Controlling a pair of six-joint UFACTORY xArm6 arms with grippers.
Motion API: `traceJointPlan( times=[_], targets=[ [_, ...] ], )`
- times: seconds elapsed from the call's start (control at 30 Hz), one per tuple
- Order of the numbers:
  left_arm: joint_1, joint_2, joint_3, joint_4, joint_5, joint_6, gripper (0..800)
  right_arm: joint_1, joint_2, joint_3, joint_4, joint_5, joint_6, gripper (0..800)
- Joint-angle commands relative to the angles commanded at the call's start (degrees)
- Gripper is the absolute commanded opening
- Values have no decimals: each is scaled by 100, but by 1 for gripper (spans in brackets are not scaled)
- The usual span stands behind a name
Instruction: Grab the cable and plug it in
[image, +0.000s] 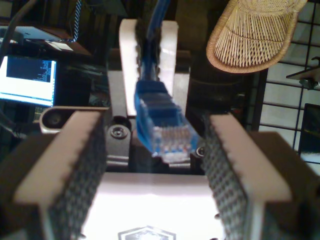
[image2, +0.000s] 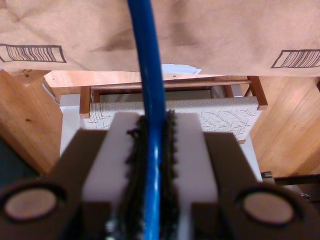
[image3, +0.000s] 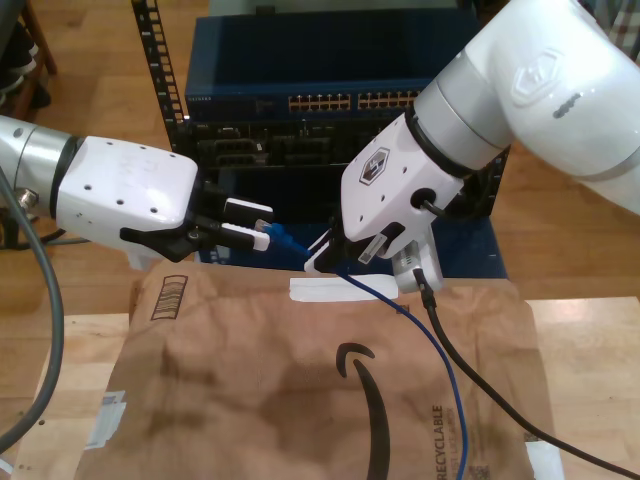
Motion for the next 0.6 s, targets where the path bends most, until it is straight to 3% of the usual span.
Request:
traceJointPlan(
  times=[0.3, 0.5, 0.53, 0.6],
  targets=[
    [9, 0, 35, 9, -26, 0, 225, 0, 0, -9, 0, 0, 0, 7],
    [18, 0, 70, 9, -132, 0, 114, 0, -9, 0, 0, 0, 0, 11],
    [18, 0, 70, 9, -132, 0, 43, 9, 0, 0, 0, 0, 0, 13],
    [53, 0, 79, -9, -176, 0, 33, 9, 0, -9, 0, 0, 0, 17]
  ],
)
